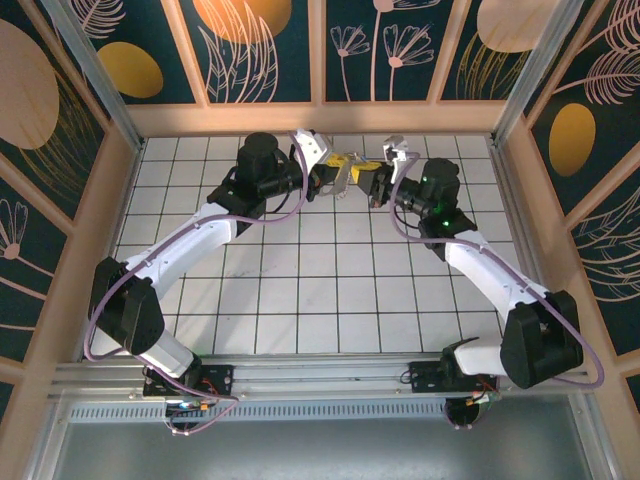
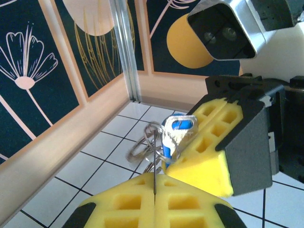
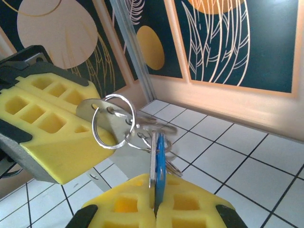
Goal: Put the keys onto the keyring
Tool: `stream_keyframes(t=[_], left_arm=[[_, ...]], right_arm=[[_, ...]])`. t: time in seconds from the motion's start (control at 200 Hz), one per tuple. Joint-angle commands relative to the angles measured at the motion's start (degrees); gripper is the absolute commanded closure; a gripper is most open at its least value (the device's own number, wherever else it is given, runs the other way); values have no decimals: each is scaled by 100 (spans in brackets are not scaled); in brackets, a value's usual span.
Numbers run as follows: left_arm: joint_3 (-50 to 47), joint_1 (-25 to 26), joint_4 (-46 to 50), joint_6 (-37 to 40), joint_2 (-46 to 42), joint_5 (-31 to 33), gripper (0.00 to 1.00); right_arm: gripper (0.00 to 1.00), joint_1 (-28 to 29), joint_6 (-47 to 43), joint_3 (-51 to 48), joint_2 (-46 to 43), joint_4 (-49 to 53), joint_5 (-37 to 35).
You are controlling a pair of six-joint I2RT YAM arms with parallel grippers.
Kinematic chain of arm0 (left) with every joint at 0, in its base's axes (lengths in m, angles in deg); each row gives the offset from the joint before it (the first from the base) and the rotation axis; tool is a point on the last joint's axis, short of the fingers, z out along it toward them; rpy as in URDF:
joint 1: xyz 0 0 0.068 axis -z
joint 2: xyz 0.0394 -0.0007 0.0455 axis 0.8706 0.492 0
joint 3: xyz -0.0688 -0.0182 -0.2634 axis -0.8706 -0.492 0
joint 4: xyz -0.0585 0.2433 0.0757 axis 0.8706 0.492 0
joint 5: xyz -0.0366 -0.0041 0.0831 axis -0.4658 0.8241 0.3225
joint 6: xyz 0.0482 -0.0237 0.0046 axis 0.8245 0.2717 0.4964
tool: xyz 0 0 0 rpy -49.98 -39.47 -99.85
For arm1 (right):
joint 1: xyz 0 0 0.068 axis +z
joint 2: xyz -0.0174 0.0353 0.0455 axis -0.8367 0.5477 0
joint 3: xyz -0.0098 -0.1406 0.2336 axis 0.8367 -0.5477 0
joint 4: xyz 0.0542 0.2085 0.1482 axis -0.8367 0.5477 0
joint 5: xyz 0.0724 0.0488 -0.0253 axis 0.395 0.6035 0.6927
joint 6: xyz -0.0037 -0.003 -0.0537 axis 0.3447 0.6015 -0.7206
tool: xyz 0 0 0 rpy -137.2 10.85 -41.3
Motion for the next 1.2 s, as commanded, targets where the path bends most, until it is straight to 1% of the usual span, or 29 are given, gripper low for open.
stream_keyframes(t=[0.0,0.335,0.516,0.681,0.866,1.021,1.191], left_arm=[[33,5,-135,100,-153,-159,100],[35,14,-193,74,-153,-225,100],[50,12,-199,70,-135,-247,100],[43,17,-195,68,-129,-239,100],[50,17,-194,79,-127,-173,100],[-31,17,-376,45,-169,197,100],[-94,12,-494,36,-212,272,100]], right_arm=[[100,-47,-87,49,-164,73,-2],[100,72,-150,359,20,272,180],[100,250,-160,388,33,260,127],[100,273,-259,418,49,385,33],[100,169,-293,293,-113,455,-128],[100,3,-248,148,-333,497,-176],[100,-50,-291,219,-419,731,-185]])
